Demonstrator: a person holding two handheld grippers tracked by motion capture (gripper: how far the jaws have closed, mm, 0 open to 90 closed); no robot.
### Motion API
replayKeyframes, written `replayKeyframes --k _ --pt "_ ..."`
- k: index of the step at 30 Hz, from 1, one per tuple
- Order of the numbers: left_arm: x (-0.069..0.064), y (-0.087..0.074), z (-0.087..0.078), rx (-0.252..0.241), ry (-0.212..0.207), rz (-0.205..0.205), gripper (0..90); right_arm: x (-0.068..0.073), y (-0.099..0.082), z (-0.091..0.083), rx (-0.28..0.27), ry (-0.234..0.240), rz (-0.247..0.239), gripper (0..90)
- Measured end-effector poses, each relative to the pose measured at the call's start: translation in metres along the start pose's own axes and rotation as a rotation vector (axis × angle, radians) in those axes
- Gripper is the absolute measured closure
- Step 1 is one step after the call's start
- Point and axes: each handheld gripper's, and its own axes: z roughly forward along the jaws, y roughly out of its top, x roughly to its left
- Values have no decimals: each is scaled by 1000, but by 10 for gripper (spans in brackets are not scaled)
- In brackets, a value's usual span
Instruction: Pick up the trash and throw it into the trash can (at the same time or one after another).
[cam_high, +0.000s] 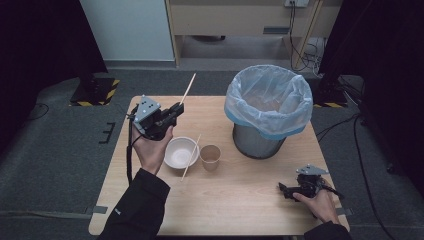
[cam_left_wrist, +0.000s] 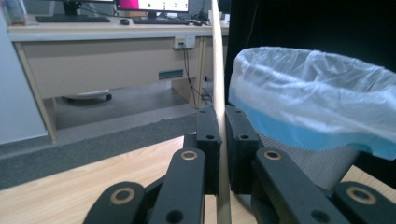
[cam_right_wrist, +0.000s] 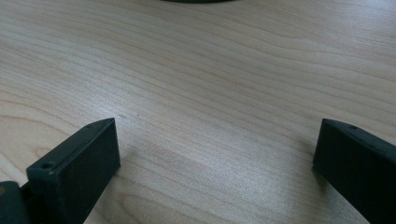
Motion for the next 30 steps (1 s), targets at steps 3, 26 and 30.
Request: replayKeyframes --k 3,26,30 --pt "-5 6 5 -7 -10 13 851 0 0 0 0 0 0 7" --pt "-31 36 36 -27 -67 38 851 0 0 0 0 0 0 7" --pt "-38 42 42 -30 -75 51 851 0 0 0 0 0 0 7"
